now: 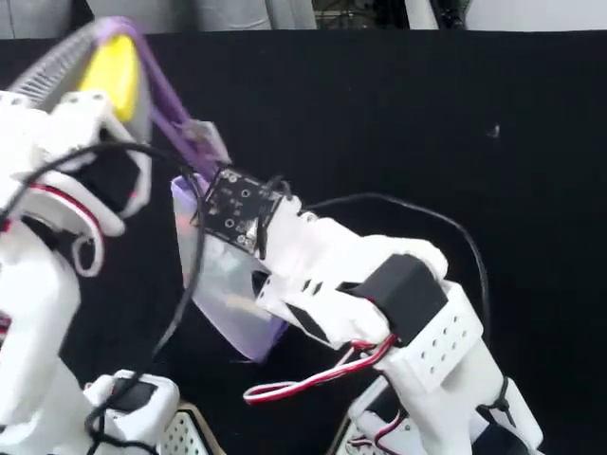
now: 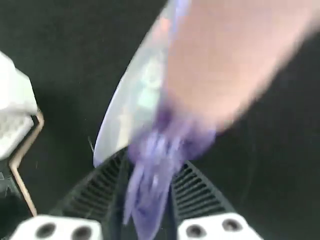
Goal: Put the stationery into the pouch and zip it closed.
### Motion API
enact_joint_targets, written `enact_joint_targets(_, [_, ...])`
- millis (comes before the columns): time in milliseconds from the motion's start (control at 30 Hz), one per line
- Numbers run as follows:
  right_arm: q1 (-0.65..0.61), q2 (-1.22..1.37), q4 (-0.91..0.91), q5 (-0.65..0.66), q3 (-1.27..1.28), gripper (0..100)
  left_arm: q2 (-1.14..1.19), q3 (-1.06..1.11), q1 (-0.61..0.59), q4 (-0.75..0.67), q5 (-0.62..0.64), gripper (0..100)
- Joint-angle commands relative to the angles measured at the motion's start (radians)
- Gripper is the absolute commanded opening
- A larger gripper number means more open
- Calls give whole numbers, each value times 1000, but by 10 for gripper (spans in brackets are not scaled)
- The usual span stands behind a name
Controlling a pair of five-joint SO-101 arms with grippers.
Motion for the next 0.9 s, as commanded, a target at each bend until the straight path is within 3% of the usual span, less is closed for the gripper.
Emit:
enact_joint_targets(0, [8,28,64,26,19,11,-5,-59,-182,-120,-8,30])
enact_joint_targets(300, [-46,25,6,46,127,11,-15,140,-420,-334,-41,30])
enact_joint_targets(533, [-78,25,-146,46,236,11,-17,193,-426,-327,-94,30])
enact_joint_targets(667, [-78,24,-253,46,274,11,-18,183,-409,-216,-92,30])
enact_joint_targets(867, [-80,-22,-348,23,280,15,-87,194,-274,-164,-98,30])
